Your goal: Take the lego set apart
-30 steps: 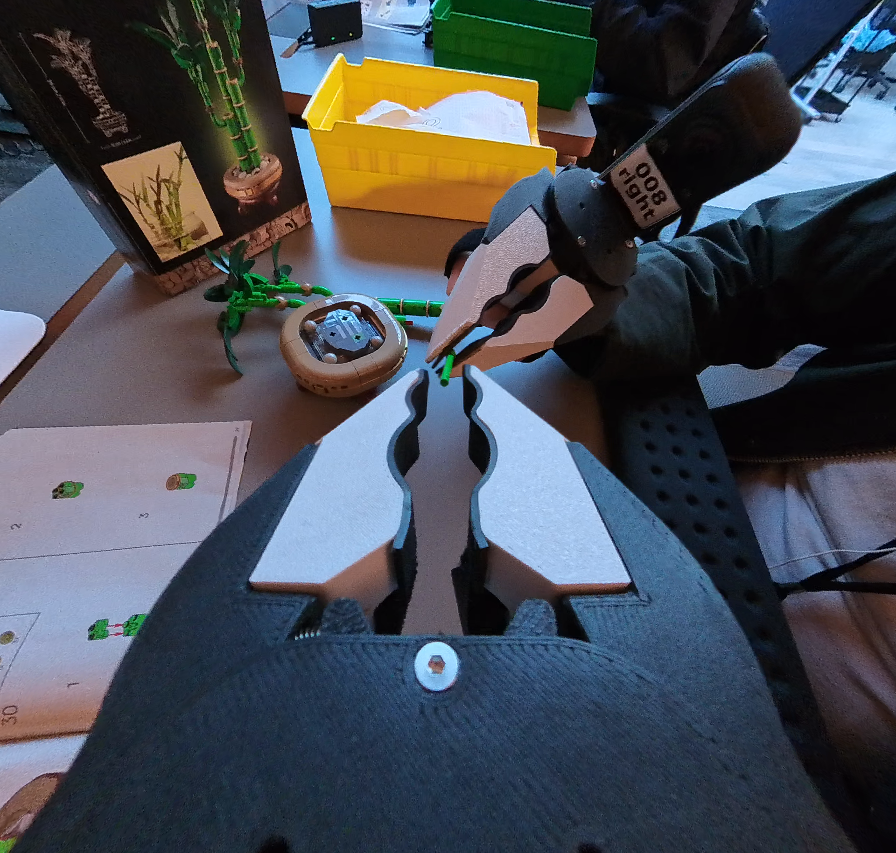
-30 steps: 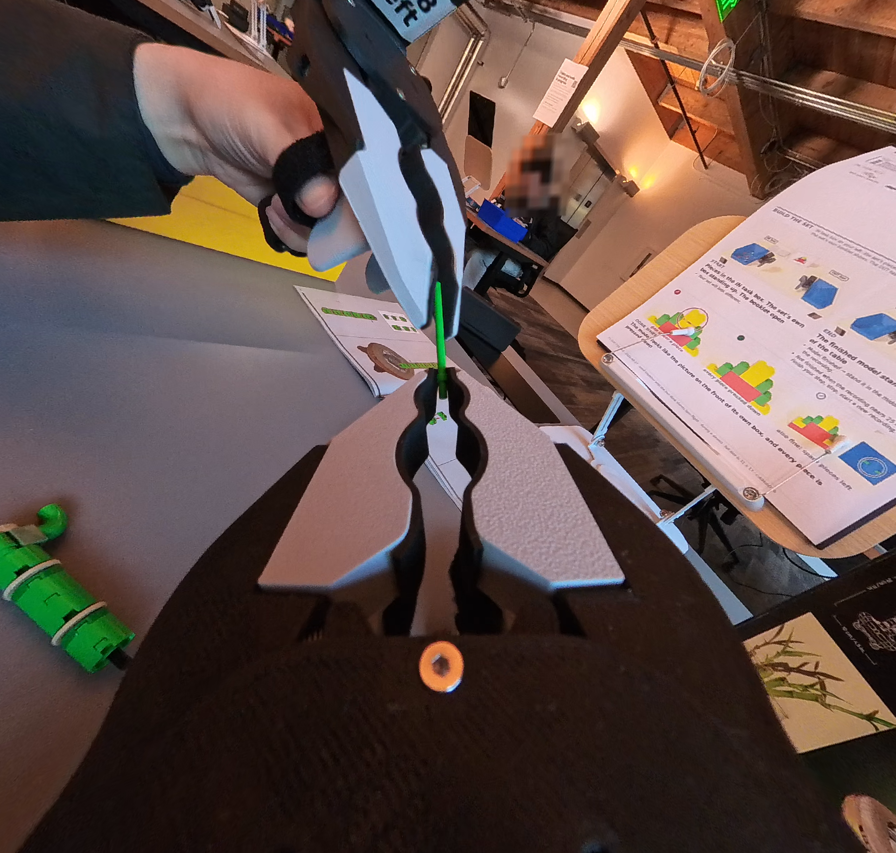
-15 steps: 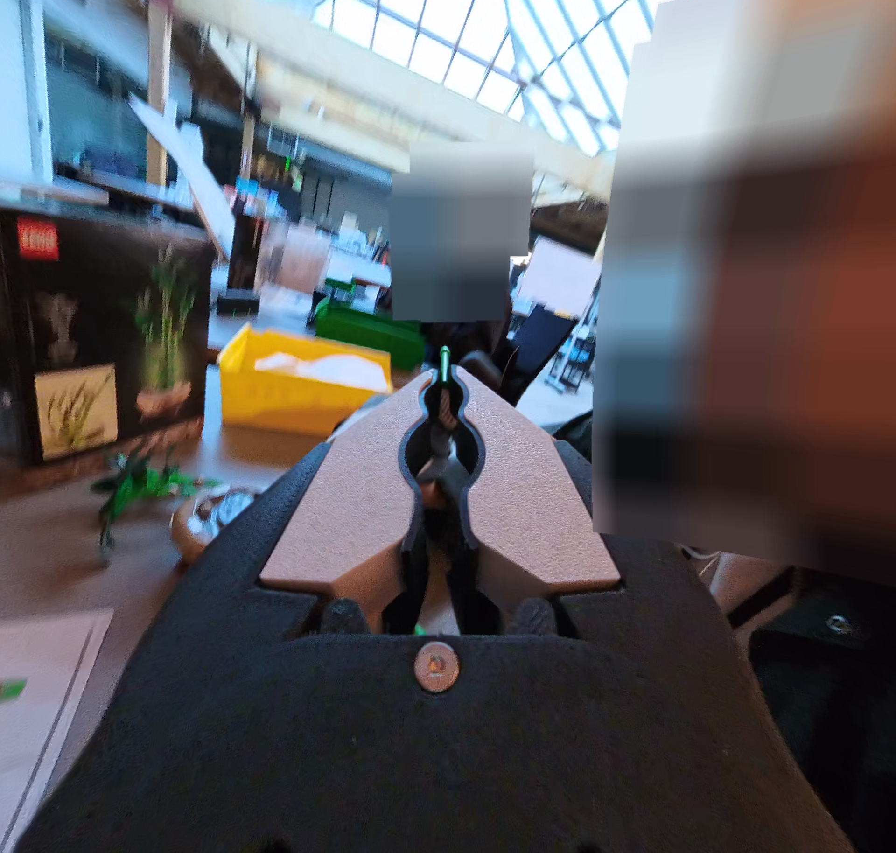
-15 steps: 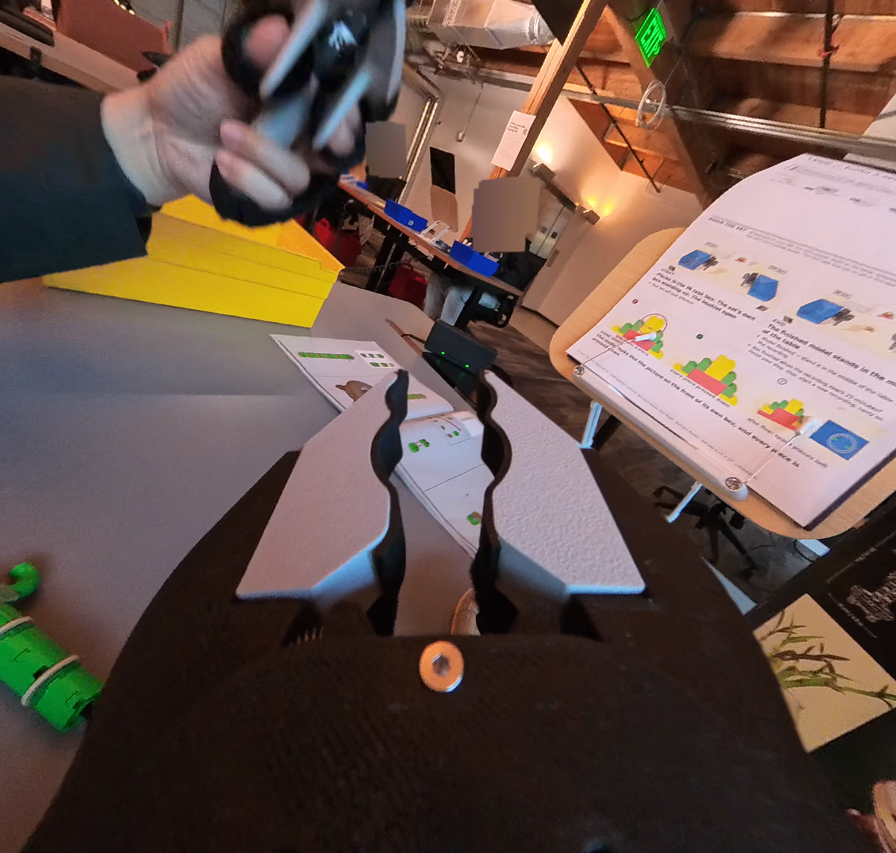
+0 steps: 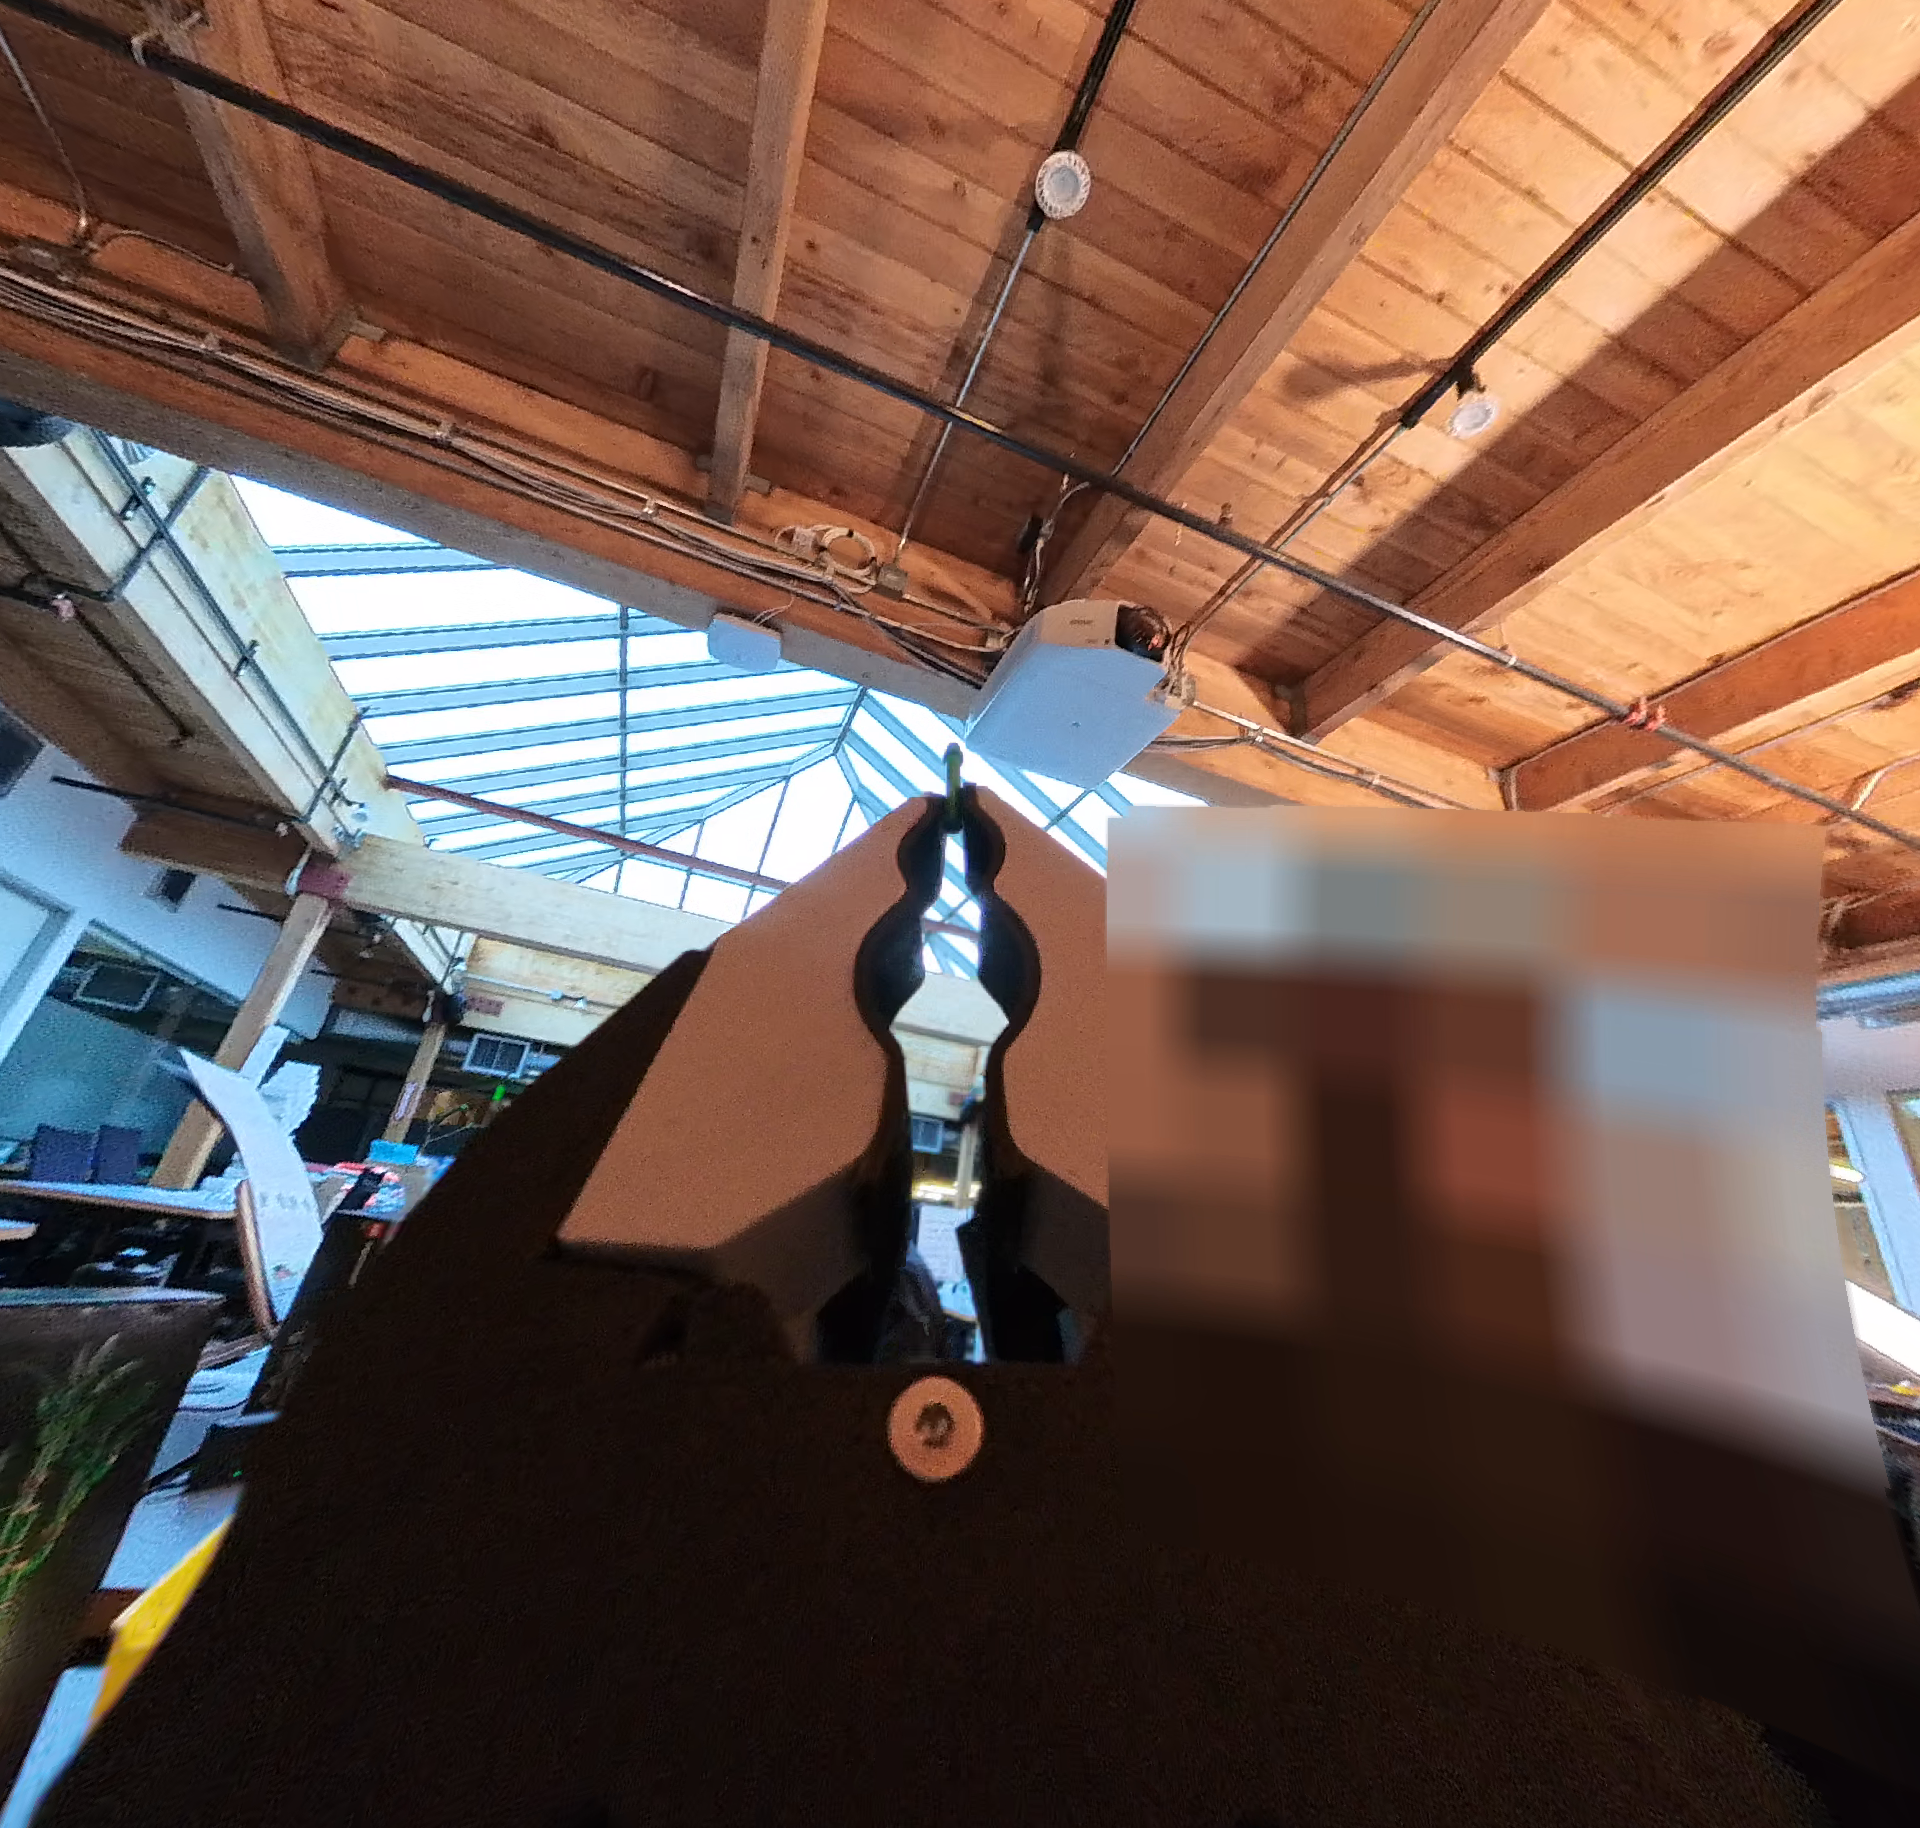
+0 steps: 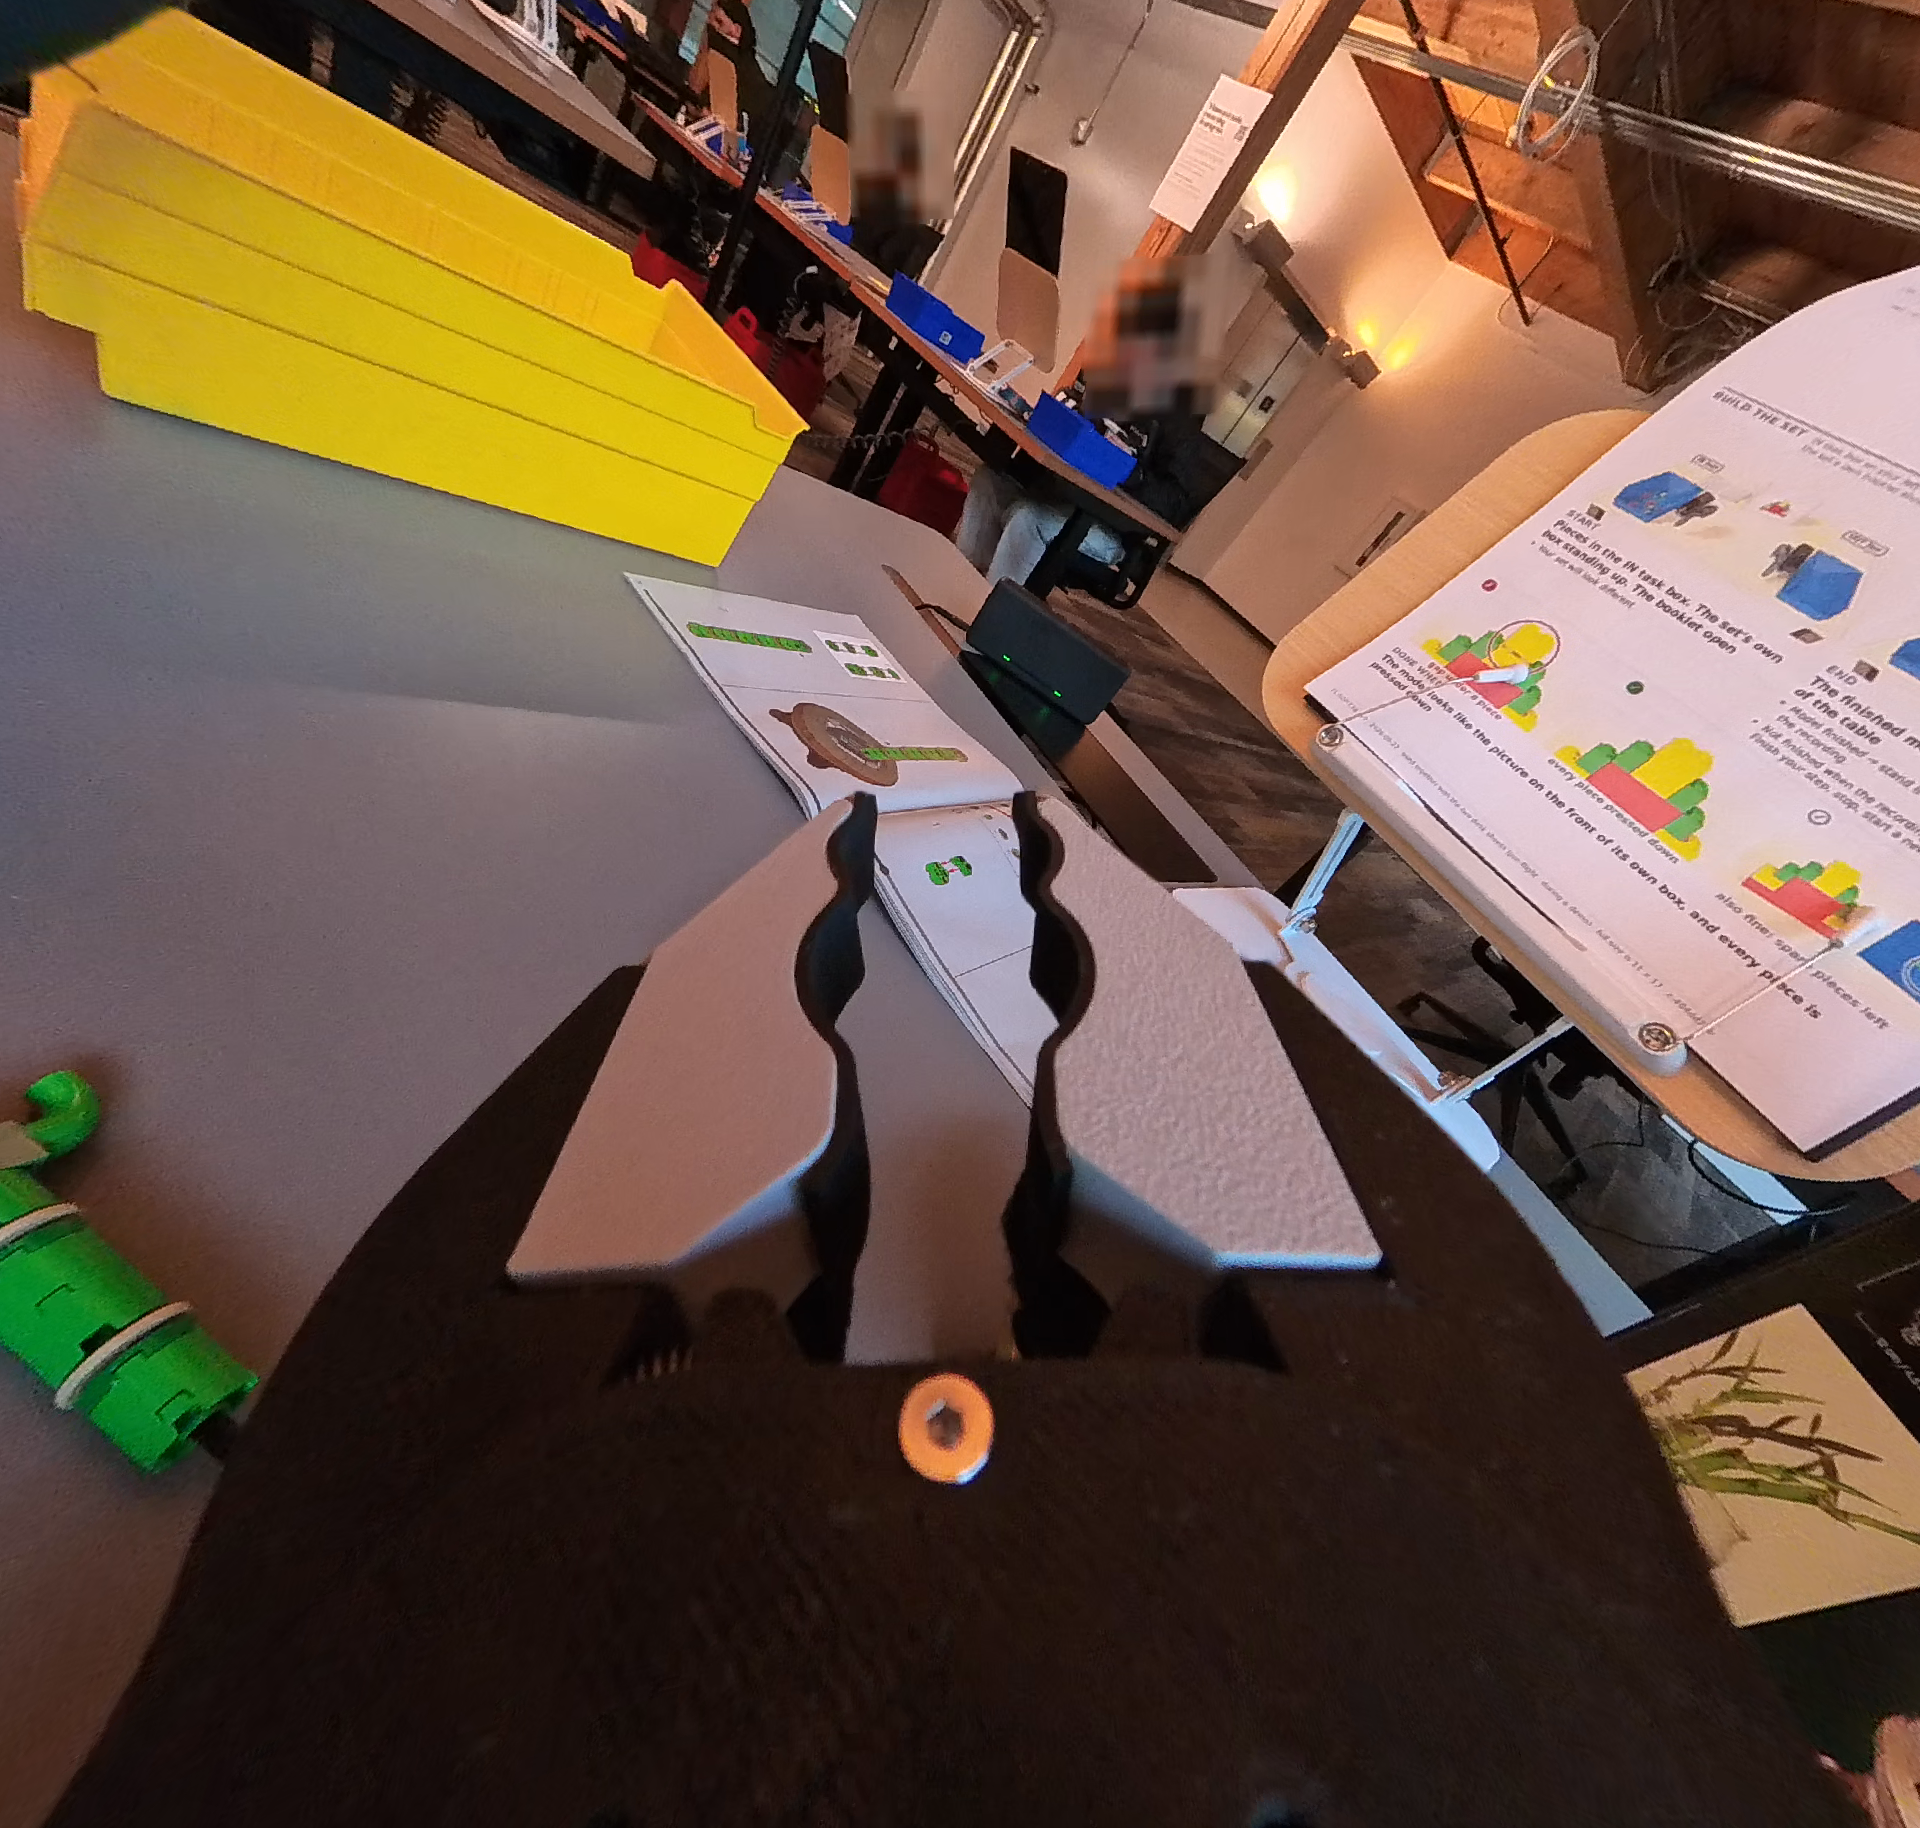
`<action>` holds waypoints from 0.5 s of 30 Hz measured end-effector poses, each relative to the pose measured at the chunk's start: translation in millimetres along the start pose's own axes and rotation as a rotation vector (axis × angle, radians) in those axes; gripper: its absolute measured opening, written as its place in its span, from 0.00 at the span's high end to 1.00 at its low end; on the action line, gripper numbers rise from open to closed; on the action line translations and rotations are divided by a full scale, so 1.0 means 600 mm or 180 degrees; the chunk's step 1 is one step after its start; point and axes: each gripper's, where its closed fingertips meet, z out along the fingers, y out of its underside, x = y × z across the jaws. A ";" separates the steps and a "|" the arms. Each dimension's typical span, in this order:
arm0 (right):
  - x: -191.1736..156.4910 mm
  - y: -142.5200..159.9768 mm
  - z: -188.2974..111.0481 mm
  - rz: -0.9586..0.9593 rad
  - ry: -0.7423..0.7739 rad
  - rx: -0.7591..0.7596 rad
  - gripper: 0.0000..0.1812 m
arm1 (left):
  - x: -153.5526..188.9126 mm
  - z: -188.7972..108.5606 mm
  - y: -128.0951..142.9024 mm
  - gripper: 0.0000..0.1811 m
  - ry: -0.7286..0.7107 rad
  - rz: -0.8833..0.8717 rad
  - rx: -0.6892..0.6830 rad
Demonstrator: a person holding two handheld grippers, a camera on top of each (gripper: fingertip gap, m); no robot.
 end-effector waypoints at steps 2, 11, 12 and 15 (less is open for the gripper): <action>0.000 0.002 0.000 0.0015 -0.0004 -0.0007 0.86 | 0.006 -0.001 -0.007 0.99 0.0041 -0.0034 0.0070; -0.019 0.011 0.005 -0.0049 -0.0196 -0.0126 0.86 | -0.105 -0.193 -0.061 1.00 -0.2956 0.1637 -0.1953; -0.023 0.013 0.007 -0.0063 -0.0220 -0.0139 0.87 | -0.119 -0.284 -0.102 1.00 -0.3958 0.1955 -0.2261; -0.028 0.019 0.010 -0.0128 -0.0232 -0.0152 0.89 | -0.078 -0.520 -0.166 1.00 -0.6112 0.1752 -0.3006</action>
